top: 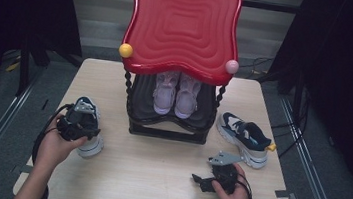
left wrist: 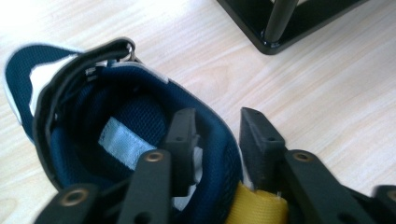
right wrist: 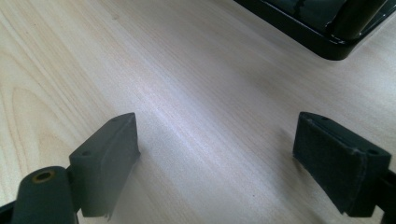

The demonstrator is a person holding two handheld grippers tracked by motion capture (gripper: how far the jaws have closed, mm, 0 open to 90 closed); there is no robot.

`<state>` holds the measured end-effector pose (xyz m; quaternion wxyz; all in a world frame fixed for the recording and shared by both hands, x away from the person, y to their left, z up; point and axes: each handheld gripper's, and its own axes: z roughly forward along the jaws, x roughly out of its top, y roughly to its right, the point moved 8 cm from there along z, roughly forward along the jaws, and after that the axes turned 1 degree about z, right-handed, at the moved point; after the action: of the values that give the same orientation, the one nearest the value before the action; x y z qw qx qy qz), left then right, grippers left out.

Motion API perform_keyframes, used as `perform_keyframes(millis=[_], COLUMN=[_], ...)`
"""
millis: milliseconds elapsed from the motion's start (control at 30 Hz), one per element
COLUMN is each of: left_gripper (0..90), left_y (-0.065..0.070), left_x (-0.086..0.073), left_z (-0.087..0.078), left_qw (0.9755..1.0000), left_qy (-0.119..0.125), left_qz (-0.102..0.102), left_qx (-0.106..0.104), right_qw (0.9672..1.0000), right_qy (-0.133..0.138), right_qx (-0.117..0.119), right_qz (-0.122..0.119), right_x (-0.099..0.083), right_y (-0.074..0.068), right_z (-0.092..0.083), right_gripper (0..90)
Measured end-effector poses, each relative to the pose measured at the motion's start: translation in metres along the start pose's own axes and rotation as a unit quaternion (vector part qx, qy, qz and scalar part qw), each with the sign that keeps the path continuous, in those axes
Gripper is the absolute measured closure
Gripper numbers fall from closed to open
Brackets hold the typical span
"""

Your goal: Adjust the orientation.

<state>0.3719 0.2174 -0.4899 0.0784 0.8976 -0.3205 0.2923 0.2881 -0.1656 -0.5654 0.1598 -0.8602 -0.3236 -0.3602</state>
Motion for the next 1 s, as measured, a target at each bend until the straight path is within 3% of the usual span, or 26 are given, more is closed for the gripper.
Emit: perform_keyframes(millis=[200,367,467,667,700,767,800,1000], left_gripper=[73.5,73.0,73.0,72.0,70.6,58.3,53.5,41.8], left_y=[0.007,0.030,0.041,0.044,0.044,0.042,0.040,0.035], left_x=[0.001,0.003,0.005,0.008,0.008,0.009,0.009,0.008], left_z=[-0.001,-0.004,-0.004,-0.001,-0.001,-0.002,-0.004,-0.012], left_qw=[0.9999,0.9987,0.9984,0.9973,0.9972,0.9970,0.9972,0.9965], left_qy=[-0.004,0.026,0.032,0.040,0.040,0.037,0.031,0.013], left_qz=[-0.006,-0.011,-0.001,0.007,0.012,0.010,0.021,0.050], left_qx=[-0.011,-0.041,-0.046,-0.061,-0.062,-0.067,-0.065,-0.066], right_qw=[1.0000,1.0000,1.0000,1.0000,1.0000,1.0000,1.0000,1.0000], right_qy=[0.000,0.000,0.000,0.000,0.000,0.000,0.000,0.000], right_qx=[0.000,0.000,0.000,0.000,0.000,0.000,0.000,0.000], right_qz=[0.001,0.001,0.000,0.000,0.001,0.001,0.001,0.001], right_x=[0.000,0.000,0.000,0.000,0.000,0.000,0.000,0.000], right_y=[0.000,0.000,0.000,0.000,0.000,0.000,0.000,0.000], right_z=[0.000,0.000,0.000,0.000,0.000,0.000,0.000,0.000], right_gripper=[13.8,13.8,13.8,13.8,13.8,13.8,13.8,13.8])
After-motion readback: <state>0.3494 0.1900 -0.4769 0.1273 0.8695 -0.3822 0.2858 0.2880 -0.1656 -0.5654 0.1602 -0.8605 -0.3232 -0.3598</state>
